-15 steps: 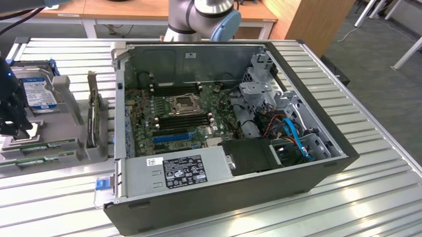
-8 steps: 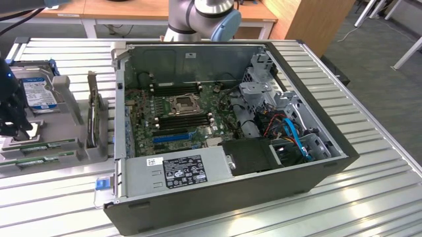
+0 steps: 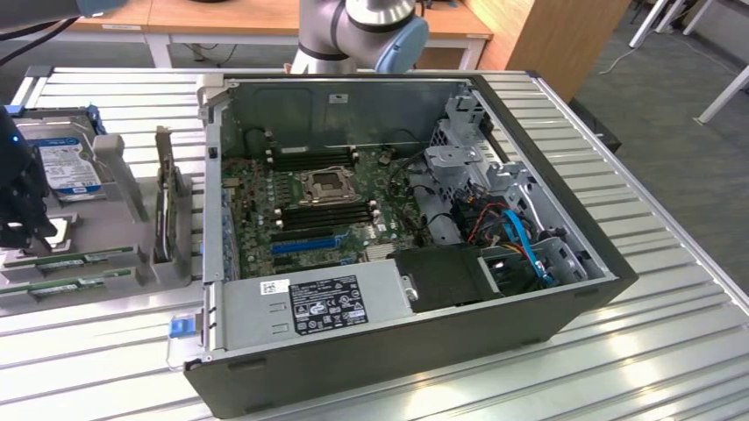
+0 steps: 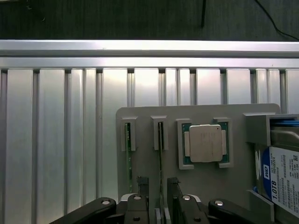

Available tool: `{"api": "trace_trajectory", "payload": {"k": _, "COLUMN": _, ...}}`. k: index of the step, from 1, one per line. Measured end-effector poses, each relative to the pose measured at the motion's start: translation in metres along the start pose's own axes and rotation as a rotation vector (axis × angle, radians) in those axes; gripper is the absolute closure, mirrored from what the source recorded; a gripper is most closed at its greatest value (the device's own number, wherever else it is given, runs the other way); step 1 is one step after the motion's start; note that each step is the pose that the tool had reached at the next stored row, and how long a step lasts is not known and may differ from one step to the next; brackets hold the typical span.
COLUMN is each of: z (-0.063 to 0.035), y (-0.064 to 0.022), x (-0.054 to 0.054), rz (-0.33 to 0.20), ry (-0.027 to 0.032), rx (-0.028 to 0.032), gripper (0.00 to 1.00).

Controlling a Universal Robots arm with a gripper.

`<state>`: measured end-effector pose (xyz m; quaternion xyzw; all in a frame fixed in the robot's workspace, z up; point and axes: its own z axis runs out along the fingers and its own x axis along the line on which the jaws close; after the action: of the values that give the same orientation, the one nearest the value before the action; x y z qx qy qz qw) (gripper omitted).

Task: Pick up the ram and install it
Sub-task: 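Pick up the ram and move it above insertion slot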

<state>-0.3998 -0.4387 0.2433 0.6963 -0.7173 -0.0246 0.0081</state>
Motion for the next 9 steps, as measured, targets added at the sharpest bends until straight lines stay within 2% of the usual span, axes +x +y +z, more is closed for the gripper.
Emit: {"api": "trace_trajectory", "payload": {"k": 9, "z": -0.0002, "y": -0.0012, "x": 0.0088, "rz": 0.000, "ry": 0.0001, "rx": -0.0017, "gripper": 0.70}}
